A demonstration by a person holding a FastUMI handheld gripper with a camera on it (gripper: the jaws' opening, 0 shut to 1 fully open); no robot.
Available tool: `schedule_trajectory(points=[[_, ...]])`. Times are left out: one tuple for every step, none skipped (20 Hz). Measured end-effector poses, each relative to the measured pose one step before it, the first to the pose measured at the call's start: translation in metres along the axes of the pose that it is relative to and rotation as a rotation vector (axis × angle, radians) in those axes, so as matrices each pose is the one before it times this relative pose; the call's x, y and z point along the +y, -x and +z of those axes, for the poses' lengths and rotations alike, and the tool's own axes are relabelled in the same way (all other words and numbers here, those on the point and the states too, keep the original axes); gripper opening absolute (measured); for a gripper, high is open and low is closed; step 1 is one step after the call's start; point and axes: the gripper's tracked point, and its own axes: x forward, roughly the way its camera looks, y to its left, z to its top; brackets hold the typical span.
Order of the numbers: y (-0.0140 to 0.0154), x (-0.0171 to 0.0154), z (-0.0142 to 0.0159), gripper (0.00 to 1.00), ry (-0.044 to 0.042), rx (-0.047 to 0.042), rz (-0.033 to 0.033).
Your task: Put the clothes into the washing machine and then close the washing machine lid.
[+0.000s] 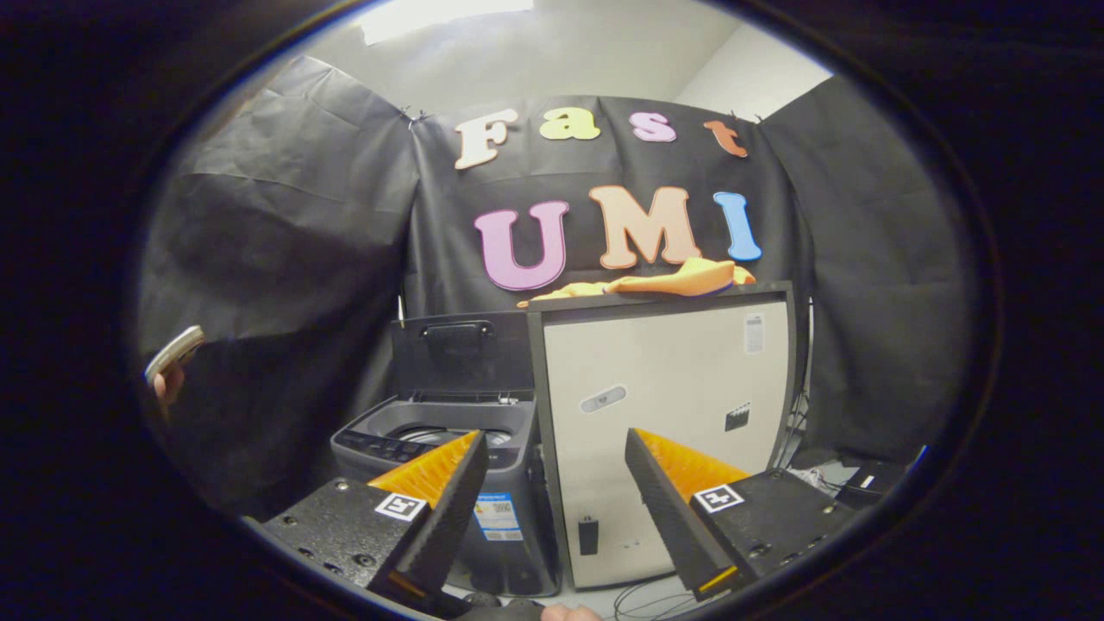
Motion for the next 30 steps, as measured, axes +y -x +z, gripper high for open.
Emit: schedule_trajectory(points=[[-0.00748, -0.00180, 0.00240, 0.97, 0.00607, 0.00146, -0.00144], [-0.00729, -0.00231, 0.00423, 0.97, 0.00640, -0.00046, -0.00110], [-0.00784, -0.00521, 0.00417, 0.97, 0.00824, 0.00213, -0.00831], [-0.00588, -0.00437, 0.00560, 0.97, 0.00873, -0.00353, -0.00510], [-0.00674, -0.00287, 0.00838, 0.97, 0.00422, -0.01098, -0.00358], [-0.00595, -0.00451, 0.00723, 0.97, -0.00240, -0.00445, -0.00862], [-0.00627, -0.00475, 0.00334, 0.97, -0.00700, 0.00521, -0.00850], [-0.00563, -0.00490, 0.00465, 0.97, -0.01022, 0.00384, -0.01213], [-0.00595, -0.00462, 0.00688, 0.97, -0.01169, 0.00209, -0.00545], [-0.00517, -0.00149, 0.00641, 0.97, -0.00882, 0.00569, 0.00040], [-0.00620, -0.00355, 0.00581, 0.97, -0.00135, 0.00594, -0.00470], [-0.00611, -0.00352, 0.00776, 0.97, 0.00578, 0.00304, -0.00304], [-0.00654, -0.00290, 0.00633, 0.97, 0.01188, 0.01045, -0.00230], [-0.00640, -0.00400, 0.00683, 0.97, 0.01914, 0.00634, -0.01128], [-0.00497, -0.00366, 0.00795, 0.97, 0.02226, 0.00415, -0.00736], [-0.00573, -0.00365, 0.00938, 0.97, 0.01444, -0.00102, -0.01024], [-0.00480, -0.00129, 0.00876, 0.97, 0.00757, -0.00285, -0.00441], [-0.00556, 0.00080, 0.00886, 0.97, 0.00678, -0.00166, 0.00466], [-0.00733, 0.00088, 0.00754, 0.97, 0.01650, 0.00052, 0.00723], [-0.00745, -0.00270, 0.00623, 0.97, 0.01860, 0.00788, -0.00482], [-0.00622, -0.00115, 0.00534, 0.97, 0.01988, 0.00175, 0.00038], [-0.00732, -0.00075, 0.00743, 0.97, 0.01339, -0.00551, -0.00356], [-0.00851, 0.00204, 0.00431, 0.98, -0.00152, 0.00087, 0.00680], [-0.00699, 0.00215, 0.00157, 0.98, -0.01373, 0.00916, 0.00412], [-0.00739, 0.00016, 0.00081, 0.98, -0.01477, 0.00873, 0.00192], [-0.00716, -0.00034, 0.00189, 0.99, -0.01294, 0.00679, 0.00011], [-0.00972, -0.00191, 0.00111, 0.99, -0.00748, 0.00809, -0.00190], [-0.00739, -0.00310, -0.00005, 0.99, -0.00067, 0.01413, -0.00476], [-0.00761, -0.00318, -0.00077, 0.99, 0.00061, 0.02470, -0.00408], [-0.00766, -0.00245, 0.00157, 0.99, -0.00629, 0.01005, 0.00219]])
